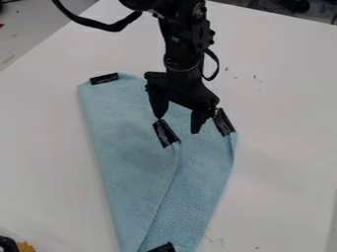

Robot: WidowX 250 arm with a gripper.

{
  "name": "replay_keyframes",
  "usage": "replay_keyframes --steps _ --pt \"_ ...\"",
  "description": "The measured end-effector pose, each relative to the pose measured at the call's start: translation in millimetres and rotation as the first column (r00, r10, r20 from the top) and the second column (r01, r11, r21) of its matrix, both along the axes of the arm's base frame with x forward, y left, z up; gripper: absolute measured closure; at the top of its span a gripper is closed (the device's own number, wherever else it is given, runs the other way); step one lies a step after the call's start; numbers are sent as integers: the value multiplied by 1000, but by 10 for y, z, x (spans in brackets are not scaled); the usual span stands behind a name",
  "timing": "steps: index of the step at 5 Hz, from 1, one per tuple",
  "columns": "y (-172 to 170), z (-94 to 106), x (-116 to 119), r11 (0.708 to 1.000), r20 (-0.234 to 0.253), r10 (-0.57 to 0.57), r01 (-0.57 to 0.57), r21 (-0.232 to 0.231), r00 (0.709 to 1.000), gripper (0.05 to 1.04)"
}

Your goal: Fold the cloth from right to left

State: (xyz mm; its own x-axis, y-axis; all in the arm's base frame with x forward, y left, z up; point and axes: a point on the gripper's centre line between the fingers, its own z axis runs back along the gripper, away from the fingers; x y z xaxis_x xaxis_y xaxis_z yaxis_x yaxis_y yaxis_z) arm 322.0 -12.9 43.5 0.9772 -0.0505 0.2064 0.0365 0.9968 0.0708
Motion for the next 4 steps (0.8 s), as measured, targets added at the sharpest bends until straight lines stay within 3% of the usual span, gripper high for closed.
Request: replay_keyframes --steps 1,2,3,4 --pt "3 -80 -24 1000 -29 6 -6 2 1000 83" --pt "-33 -42 27 1000 -21 -3 4 26 1000 83" --pt "-136 -23 219 999 -26 -42 43 30 999 83" --pt "-236 -43 420 998 10 -62 62 0 998 83"
